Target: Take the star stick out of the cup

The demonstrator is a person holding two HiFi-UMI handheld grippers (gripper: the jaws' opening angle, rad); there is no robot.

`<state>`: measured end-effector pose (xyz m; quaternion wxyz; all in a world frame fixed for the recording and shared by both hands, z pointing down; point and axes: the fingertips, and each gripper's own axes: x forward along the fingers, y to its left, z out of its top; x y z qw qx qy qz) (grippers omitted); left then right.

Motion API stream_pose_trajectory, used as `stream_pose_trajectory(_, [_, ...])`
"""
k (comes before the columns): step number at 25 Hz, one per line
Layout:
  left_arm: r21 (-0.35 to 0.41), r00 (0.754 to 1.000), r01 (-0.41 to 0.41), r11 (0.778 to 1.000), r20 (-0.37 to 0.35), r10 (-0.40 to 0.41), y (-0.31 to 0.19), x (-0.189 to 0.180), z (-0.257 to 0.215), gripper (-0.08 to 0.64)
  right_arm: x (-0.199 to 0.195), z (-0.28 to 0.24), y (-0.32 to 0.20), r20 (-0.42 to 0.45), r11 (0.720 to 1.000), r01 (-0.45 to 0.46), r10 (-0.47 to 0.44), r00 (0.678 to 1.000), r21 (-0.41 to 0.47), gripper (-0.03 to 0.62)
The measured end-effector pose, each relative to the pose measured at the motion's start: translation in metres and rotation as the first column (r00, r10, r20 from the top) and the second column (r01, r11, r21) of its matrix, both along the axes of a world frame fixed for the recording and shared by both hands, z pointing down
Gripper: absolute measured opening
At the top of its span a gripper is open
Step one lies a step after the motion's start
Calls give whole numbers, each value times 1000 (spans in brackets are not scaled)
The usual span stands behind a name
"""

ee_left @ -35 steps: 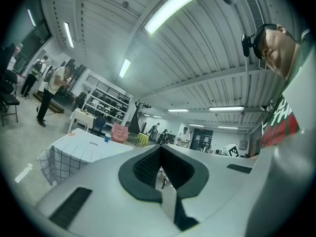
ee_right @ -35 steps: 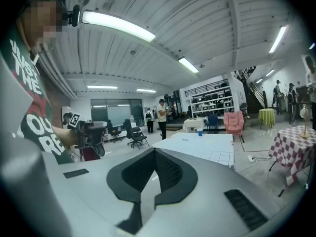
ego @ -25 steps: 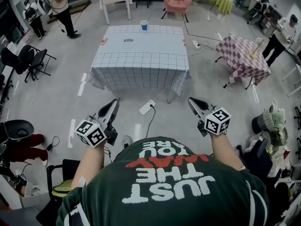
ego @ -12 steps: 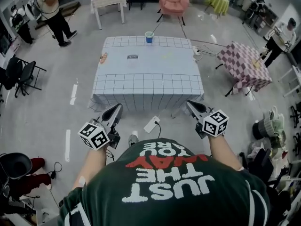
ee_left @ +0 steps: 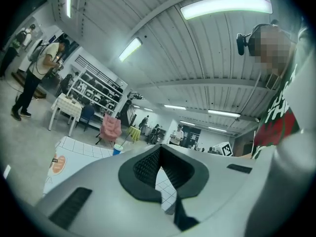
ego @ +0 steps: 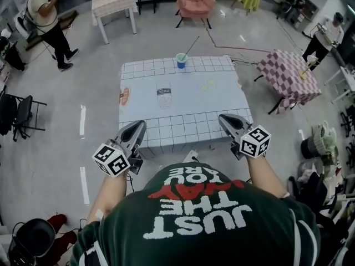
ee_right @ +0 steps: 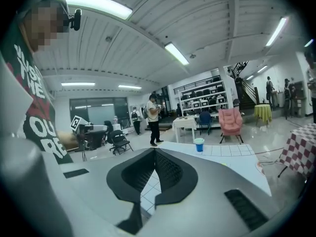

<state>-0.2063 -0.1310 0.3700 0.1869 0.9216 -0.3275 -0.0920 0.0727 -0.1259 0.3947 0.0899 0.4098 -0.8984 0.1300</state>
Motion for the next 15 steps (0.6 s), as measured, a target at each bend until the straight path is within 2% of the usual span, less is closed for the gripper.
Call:
stream_pose_trajectory(4, [-13, 1000, -26, 1000, 0, 26, -38, 2, 8, 0, 2, 11, -33, 2, 999, -21, 21, 1000, -28, 31])
stream_pose_trajectory(9, [-25, 999, -43, 999, 15, 44, -73, 29, 18, 0, 20, 23, -69, 16, 998, -22, 23, 1000, -53, 31])
stream_pose_trajectory(12, [-21, 999, -29, 999, 34, 30, -93, 54, 27, 0, 36, 34, -93, 19, 998, 11, -10, 1000, -69, 31])
stream_pose_trajectory(15, [-15, 998, 18, 1000, 57, -17, -117, 84, 29, 0, 54, 37, -123, 13, 996, 71, -70, 997, -59, 32])
